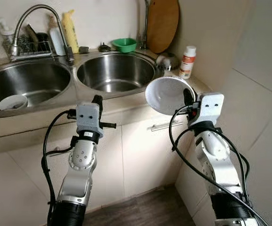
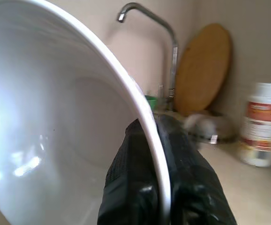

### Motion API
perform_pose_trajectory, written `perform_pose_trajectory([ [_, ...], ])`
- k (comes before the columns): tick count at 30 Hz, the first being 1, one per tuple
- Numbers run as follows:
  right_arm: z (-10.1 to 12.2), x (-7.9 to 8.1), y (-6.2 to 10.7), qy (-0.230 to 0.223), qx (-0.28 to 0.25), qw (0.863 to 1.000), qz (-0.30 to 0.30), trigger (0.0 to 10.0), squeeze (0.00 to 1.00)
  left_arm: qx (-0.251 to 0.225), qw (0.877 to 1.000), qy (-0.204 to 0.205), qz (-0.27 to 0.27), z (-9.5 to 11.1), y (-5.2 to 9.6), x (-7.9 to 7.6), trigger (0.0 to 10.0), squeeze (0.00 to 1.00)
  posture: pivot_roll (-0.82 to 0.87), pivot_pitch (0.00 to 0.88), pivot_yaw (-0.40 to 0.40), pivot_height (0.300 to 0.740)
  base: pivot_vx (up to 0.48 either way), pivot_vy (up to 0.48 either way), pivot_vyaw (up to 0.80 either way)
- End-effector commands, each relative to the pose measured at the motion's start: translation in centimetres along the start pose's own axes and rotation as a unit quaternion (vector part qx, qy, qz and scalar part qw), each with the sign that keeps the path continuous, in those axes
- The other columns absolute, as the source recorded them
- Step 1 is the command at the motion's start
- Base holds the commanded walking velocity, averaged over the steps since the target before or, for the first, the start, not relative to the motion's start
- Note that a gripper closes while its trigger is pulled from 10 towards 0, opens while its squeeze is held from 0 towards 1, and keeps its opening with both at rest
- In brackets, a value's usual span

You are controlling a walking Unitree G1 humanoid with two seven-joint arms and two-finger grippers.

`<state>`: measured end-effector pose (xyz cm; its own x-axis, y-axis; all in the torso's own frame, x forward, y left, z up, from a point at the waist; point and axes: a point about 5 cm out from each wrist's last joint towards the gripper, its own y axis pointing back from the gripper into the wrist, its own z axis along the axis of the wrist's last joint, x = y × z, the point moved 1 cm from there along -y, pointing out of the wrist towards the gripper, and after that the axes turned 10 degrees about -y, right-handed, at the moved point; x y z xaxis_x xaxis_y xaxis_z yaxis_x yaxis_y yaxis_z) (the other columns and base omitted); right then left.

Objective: Kitchen organization

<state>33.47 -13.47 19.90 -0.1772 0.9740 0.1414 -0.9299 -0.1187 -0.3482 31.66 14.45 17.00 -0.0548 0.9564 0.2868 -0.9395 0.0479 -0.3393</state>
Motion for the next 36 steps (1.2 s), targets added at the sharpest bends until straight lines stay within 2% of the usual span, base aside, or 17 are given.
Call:
perform_pose_trajectory([
  [1, 1.1, 0.8, -0.6, -0.006, -0.025, 1.0, 0.011, 0.0, 0.0, 0.004, 1.0, -0.009, 0.014, -0.1, 0.0, 0.7, 10.0, 0.0, 0.11, 0.0, 0.004, 0.74, 0.0, 0.0, 0.8],
  [9, 2.0, 0.5, -1.2, -0.011, -0.046, 0.999, 0.002, 0.0, 0.0, -0.021, 0.999, -0.02, 0.014, 1.2, -0.3, 0.6, 10.0, 0.0, 0.12, 0.0, 0.003, 0.74, 0.0, 0.0, 0.71],
  [15, 2.2, 0.7, -1.5, -0.016, -0.05, 0.999, 0.002, 0.0, 0.0, -0.026, 0.999, -0.02, 0.019, 1.5, -0.5, 0.9, 10.0, 0.0, 0.12, 0.0, 0.003, 0.74, 0.0, 0.0, 0.0],
  [27, 2.2, 0.6, -1.5, -0.013, -0.054, 0.998, -0.007, 0.0, 0.0, -0.04, 0.999, -0.013, 0.028, 2.4, -0.7, 1.1, 10.0, 0.0, 0.12, 0.0, 0.003, 0.74, 0.0, 0.0, 0.79],
  [36, 2.3, 0.4, -1.6, -0.012, -0.058, 0.998, -0.012, 0.0, 0.0, -0.053, 0.998, -0.006, 0.032, 3.1, -1.0, 1.4, 10.0, 0.0, 0.12, 0.0, 0.005, 0.74, 0.0, 0.0, 0.0],
])
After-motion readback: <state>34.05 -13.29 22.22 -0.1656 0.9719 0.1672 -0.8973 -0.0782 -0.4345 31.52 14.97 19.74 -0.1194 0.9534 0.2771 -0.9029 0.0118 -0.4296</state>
